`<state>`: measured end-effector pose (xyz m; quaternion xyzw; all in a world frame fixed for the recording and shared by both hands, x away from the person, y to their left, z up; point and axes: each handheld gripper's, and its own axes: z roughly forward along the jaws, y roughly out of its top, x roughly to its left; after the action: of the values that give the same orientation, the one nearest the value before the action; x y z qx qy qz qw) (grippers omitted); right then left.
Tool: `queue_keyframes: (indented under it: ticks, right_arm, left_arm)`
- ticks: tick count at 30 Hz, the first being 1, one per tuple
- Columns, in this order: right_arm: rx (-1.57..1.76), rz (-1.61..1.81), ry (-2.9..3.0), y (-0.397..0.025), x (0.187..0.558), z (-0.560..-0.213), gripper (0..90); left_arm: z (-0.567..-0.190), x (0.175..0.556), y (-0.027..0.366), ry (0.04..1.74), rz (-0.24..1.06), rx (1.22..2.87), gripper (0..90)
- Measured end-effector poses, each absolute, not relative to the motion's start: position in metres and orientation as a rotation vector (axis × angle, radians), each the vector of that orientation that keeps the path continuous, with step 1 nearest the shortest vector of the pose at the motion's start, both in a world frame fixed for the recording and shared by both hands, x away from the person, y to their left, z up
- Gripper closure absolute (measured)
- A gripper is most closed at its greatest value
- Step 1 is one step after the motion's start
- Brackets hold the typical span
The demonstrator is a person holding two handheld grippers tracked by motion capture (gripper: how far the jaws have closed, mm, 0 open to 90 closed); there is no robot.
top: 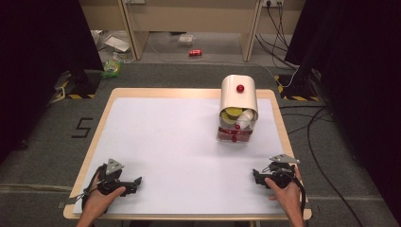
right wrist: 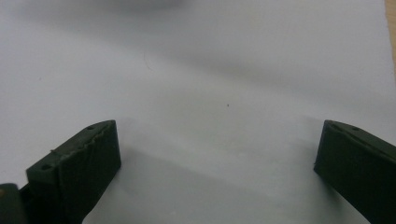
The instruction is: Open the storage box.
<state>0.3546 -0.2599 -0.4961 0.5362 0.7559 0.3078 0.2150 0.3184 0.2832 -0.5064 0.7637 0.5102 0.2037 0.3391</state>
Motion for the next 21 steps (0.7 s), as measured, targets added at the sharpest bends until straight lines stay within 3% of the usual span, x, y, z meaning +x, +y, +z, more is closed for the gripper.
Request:
queue_keyframes:
  ticks: [3, 4, 6, 8, 9, 10, 13, 21]
  right_arm:
    - [1.497, 0.858, 2.086, -0.26, 0.354, -0.495, 4.3]
    - [1.507, 0.864, 2.079, -0.261, 0.354, -0.494, 8.6]
    - [1.491, 0.926, 2.082, -0.265, 0.353, -0.49, 25.9]
    - [1.493, 0.975, 2.062, -0.268, 0.353, -0.486, 12.7]
    - [1.495, 0.976, 2.035, -0.268, 0.353, -0.484, 13.3]
    - [1.459, 1.018, 2.014, -0.269, 0.352, -0.479, 20.4]
    - [1.431, 1.048, 1.99, -0.268, 0.35, -0.474, 14.4]
    - [1.327, 1.094, 1.966, -0.255, 0.353, -0.459, 15.9]
  left_arm:
    - [-0.506, 0.318, 0.283, 1.329, 0.53, 1.988, 0.0]
    - [-0.506, 0.318, 0.283, 1.329, 0.53, 1.988, 0.0]
    - [-0.506, 0.318, 0.283, 1.329, 0.53, 1.988, 0.0]
    - [-0.506, 0.318, 0.283, 1.329, 0.53, 1.989, 0.0]
    - [-0.506, 0.318, 0.283, 1.329, 0.53, 1.988, 0.0]
    - [-0.506, 0.318, 0.283, 1.329, 0.53, 1.988, 0.0]
    - [-0.506, 0.318, 0.283, 1.329, 0.53, 1.988, 0.0]
    - [-0.506, 0.318, 0.283, 1.329, 0.531, 1.988, 0.0]
